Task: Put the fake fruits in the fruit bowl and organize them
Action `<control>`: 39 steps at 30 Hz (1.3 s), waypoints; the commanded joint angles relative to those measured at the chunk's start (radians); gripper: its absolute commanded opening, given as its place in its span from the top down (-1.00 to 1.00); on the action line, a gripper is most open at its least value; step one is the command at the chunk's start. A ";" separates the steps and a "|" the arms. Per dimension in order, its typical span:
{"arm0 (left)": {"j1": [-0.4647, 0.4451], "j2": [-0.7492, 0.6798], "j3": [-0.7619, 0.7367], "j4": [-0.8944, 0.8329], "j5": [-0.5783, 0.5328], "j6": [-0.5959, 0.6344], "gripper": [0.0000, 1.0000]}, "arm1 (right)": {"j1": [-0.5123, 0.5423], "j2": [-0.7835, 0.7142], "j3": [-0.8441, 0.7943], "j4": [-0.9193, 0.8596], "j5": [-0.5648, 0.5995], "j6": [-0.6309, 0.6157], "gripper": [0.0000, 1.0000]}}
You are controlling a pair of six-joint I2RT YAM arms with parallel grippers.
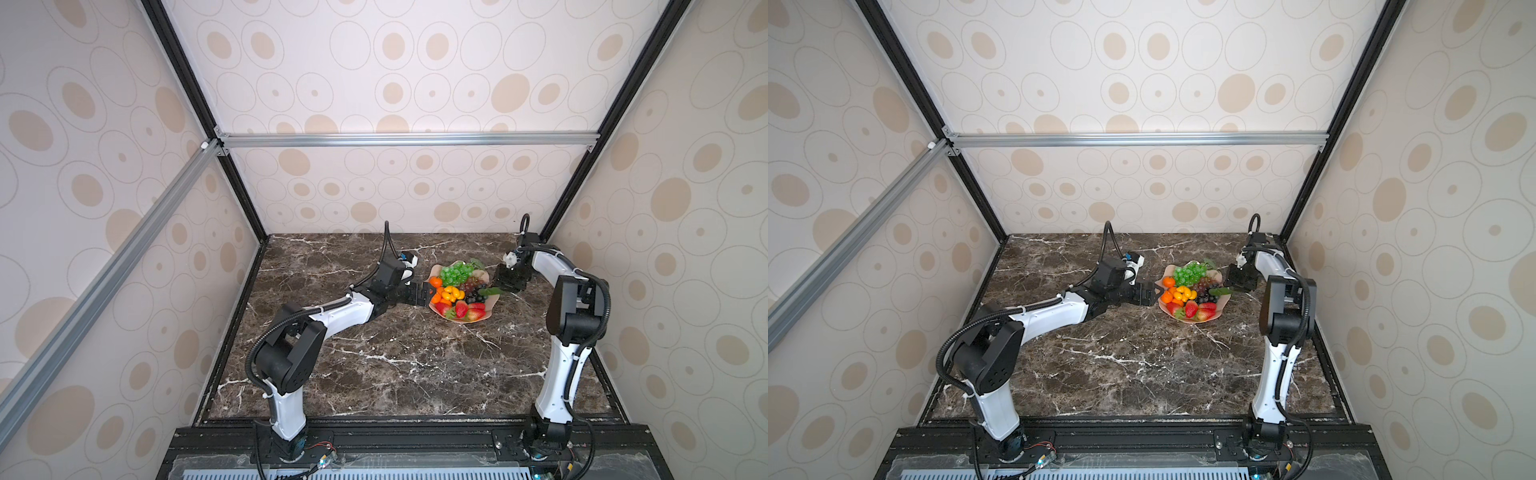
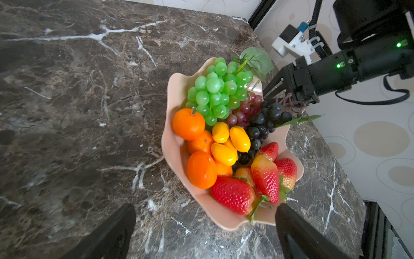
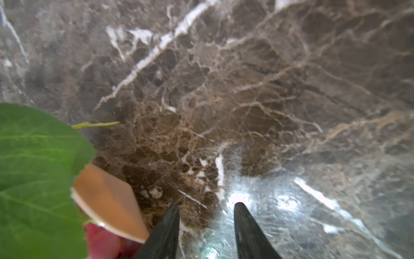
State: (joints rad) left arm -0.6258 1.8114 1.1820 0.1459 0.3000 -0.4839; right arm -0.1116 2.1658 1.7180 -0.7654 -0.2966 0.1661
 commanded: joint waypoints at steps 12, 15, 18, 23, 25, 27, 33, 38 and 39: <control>0.096 -0.167 -0.188 0.027 -0.061 -0.065 -0.96 | 0.115 0.058 0.064 0.008 -0.074 -0.037 0.12; 0.102 -0.198 -0.212 0.014 -0.067 -0.064 -0.96 | 0.141 0.072 0.077 0.011 -0.084 -0.030 0.12; 0.104 -0.243 -0.247 -0.002 -0.091 -0.069 -0.96 | 0.170 0.080 0.080 0.010 -0.083 -0.024 0.12; 0.110 -0.328 -0.301 -0.057 -0.136 -0.070 -0.96 | 0.226 0.073 0.072 0.026 -0.086 -0.010 0.12; 0.109 -0.366 -0.325 -0.072 -0.162 -0.068 -0.96 | 0.252 0.066 0.072 0.032 -0.086 -0.003 0.12; 0.110 -0.405 -0.348 -0.091 -0.198 -0.065 -0.96 | 0.278 0.057 0.069 0.043 -0.091 0.007 0.11; 0.118 -0.504 -0.407 -0.137 -0.276 -0.073 -0.96 | 0.346 0.060 0.077 0.054 -0.122 0.024 0.11; 0.118 -0.553 -0.444 -0.143 -0.285 -0.076 -0.96 | 0.386 0.061 0.070 0.067 -0.143 0.038 0.11; 0.118 -0.557 -0.446 -0.144 -0.285 -0.076 -0.96 | 0.386 0.062 0.070 0.068 -0.145 0.038 0.11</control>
State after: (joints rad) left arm -0.5121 1.2770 0.7414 0.0261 0.0433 -0.5526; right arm 0.2642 2.2272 1.7794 -0.7010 -0.4088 0.1955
